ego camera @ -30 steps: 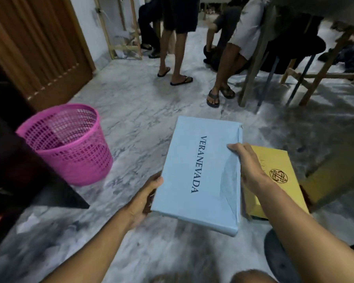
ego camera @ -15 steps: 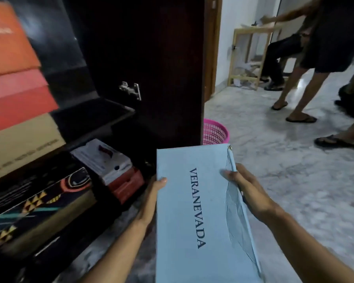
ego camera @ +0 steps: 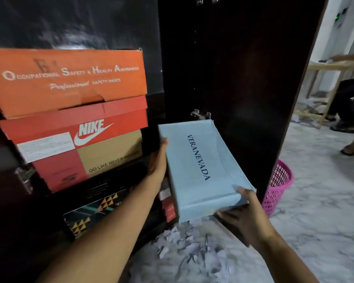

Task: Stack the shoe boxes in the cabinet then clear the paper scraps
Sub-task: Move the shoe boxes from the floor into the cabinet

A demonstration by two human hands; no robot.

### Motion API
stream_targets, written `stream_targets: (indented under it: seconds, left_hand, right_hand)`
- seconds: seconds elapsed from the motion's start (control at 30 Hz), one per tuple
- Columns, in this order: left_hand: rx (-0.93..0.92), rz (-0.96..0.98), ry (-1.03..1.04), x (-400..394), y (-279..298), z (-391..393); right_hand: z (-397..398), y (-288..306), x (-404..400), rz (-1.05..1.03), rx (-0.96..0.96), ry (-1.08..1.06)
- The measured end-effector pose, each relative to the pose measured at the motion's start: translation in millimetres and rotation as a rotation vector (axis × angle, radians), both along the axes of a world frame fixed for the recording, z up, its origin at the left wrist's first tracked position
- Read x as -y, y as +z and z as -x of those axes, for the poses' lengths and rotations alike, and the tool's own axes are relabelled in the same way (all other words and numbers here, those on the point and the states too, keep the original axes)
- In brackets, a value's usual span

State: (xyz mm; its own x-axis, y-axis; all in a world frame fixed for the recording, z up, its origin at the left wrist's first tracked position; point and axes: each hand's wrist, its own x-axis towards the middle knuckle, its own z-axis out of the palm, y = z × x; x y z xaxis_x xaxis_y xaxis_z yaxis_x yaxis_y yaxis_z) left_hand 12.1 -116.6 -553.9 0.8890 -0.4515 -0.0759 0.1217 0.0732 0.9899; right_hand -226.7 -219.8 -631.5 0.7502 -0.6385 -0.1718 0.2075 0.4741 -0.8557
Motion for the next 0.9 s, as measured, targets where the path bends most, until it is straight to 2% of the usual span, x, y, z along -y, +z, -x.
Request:
stream_targets:
  seconds: [0.2,0.43,0.53,0.73,0.9]
  left_hand:
    - [-0.024,-0.054,0.027,-7,-6,-13]
    - [0.065,-0.064,0.091,-24,-3,-5]
    - [0.103,-0.065,0.069,-22,-2,-12]
    - [0.075,-0.096,0.056,-15,3,-30]
    - [0.105,-0.124,0.007,-7,-6,-52]
  right_hand:
    - [-79,66,12,0.021,-0.124,-0.084]
    - [-162,88,50,0.078,-0.153,-0.047]
    - [-198,75,64,0.243,-0.151,-0.141]
    - [-245,49,74,0.693,-0.401,-0.140]
    - [-268,51,74,0.765,-0.396,-0.041]
